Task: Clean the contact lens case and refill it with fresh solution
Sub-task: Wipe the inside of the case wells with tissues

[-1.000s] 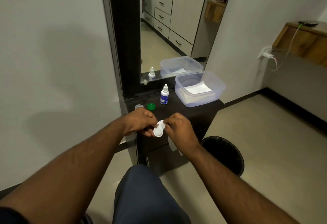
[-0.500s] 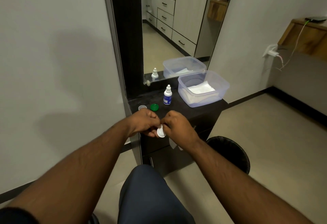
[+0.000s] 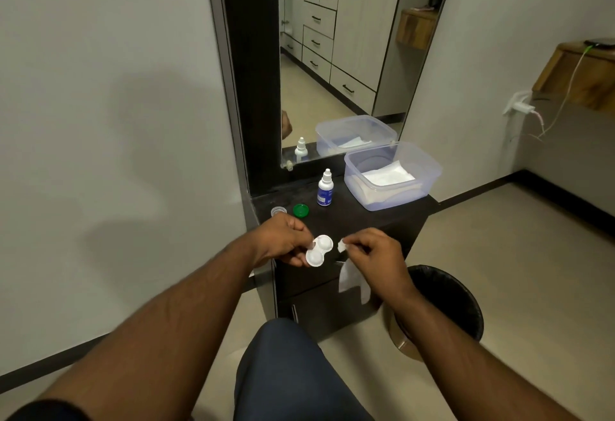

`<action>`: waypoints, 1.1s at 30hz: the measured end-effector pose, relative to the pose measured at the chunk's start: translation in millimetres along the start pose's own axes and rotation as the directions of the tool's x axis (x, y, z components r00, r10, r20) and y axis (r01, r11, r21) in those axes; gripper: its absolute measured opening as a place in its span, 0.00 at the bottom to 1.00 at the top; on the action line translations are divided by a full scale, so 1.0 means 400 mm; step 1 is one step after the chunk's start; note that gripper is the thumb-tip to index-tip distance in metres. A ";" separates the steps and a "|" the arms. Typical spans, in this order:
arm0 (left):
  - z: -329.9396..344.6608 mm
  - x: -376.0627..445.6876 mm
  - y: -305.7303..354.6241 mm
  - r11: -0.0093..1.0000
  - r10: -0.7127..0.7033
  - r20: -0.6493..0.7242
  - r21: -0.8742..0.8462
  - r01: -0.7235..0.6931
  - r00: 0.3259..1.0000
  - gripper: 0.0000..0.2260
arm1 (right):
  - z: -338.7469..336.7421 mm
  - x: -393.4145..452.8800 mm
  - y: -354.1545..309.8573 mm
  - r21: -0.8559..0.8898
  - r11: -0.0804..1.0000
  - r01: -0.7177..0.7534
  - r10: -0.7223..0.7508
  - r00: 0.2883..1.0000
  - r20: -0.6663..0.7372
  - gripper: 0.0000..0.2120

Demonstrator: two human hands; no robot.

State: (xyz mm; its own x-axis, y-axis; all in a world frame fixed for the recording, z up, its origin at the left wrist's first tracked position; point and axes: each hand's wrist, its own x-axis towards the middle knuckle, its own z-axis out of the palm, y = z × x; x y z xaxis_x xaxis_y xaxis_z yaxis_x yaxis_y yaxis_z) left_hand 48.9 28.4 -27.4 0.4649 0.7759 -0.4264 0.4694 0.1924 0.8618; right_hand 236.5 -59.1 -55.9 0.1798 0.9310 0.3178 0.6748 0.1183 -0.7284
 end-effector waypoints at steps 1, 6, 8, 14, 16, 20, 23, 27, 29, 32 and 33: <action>0.000 0.000 0.001 1.000 -0.002 0.000 0.001 0.002 1.000 0.03 | -0.001 0.005 -0.010 0.067 0.997 -0.025 0.026 1.000 -0.009 0.07; 0.000 -0.008 0.003 1.000 -0.011 0.002 -0.015 0.011 1.000 0.04 | 0.033 0.012 -0.029 0.178 0.981 -0.074 0.067 0.997 0.046 0.07; -0.002 -0.008 0.003 1.000 -0.016 0.003 -0.014 0.016 1.000 0.04 | 0.046 0.001 -0.019 0.140 0.988 -0.072 0.064 0.996 0.059 0.05; -0.004 0.003 -0.002 1.000 -0.012 -0.001 0.004 0.012 1.000 0.04 | 0.015 -0.006 0.019 0.024 0.997 -0.074 0.071 0.994 0.083 0.04; -0.005 0.005 -0.004 1.000 -0.008 0.005 0.014 0.007 1.000 0.03 | -0.003 0.013 0.011 0.125 0.984 -0.124 0.120 0.992 0.037 0.05; -0.010 0.003 -0.002 1.000 -0.009 0.037 0.005 0.009 0.999 0.03 | -0.027 0.074 -0.041 0.133 0.991 -0.030 0.001 0.977 0.212 0.07; -0.011 0.001 -0.002 1.000 -0.007 0.038 0.011 0.006 0.999 0.04 | -0.027 0.115 -0.074 -0.017 0.991 0.133 -0.112 0.889 0.444 0.09; -0.008 0.002 -0.006 1.000 -0.011 0.021 0.025 0.011 1.000 0.04 | -0.025 0.152 -0.110 -0.148 0.956 0.252 -0.124 0.808 0.576 0.09; -0.008 0.001 -0.005 0.999 -0.008 0.013 0.040 0.008 1.000 0.04 | -0.022 0.163 -0.128 -0.216 0.926 0.311 -0.107 0.762 0.639 0.11; -0.005 -0.004 -0.006 1.000 0.003 0.009 0.030 -0.003 1.000 0.04 | -0.020 0.164 -0.138 -0.263 0.903 0.339 -0.076 0.729 0.680 0.12; -0.003 -0.005 -0.006 1.000 0.007 0.003 0.024 -0.007 1.000 0.04 | -0.020 0.163 -0.137 -0.267 0.906 0.329 -0.070 0.738 0.672 0.12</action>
State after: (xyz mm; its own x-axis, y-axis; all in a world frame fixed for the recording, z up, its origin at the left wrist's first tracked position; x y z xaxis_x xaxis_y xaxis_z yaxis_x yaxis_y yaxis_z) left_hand 45.8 27.0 -28.4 0.4703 0.7754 -0.4214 0.4842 0.1725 0.8578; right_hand 217.1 -7.6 9.8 -0.3955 0.9103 -0.1222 0.8615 0.3215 -0.3929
